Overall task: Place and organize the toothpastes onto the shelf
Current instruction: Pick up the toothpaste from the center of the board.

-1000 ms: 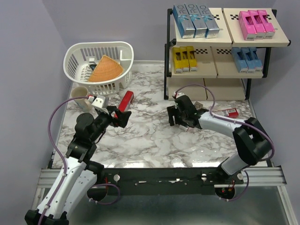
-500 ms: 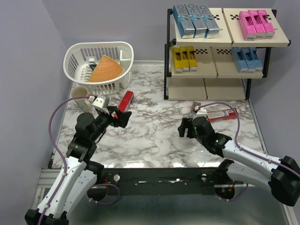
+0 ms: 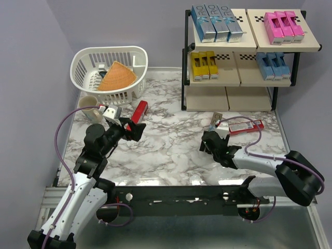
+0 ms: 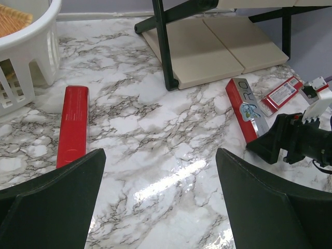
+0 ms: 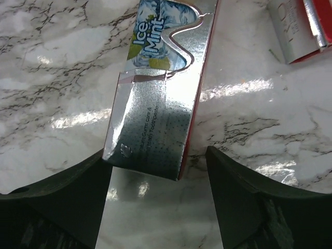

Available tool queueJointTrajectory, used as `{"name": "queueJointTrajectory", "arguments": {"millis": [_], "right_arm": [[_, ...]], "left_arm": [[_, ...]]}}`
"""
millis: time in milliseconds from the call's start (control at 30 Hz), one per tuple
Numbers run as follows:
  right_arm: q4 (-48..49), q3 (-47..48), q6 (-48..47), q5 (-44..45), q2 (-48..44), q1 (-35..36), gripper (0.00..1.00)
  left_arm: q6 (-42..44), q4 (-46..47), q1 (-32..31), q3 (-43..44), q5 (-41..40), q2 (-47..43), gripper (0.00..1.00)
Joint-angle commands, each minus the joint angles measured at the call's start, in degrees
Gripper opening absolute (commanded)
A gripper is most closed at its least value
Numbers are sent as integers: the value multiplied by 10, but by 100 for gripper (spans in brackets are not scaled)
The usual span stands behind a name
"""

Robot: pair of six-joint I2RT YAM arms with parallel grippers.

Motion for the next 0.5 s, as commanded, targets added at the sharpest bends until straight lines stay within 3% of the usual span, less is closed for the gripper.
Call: {"name": "queueJointTrajectory", "arguments": {"millis": [0,267,467], "right_arm": [[34,16,37,72,36,8,76],[102,15,-54,65,15,14,55],[178,25,-134,41,3,15,49]], "left_arm": [[-2,8,3,-2,11,-1,99],[-3,8,3,-2,13,-3,99],[-2,8,3,-2,12,-4,99]]}}
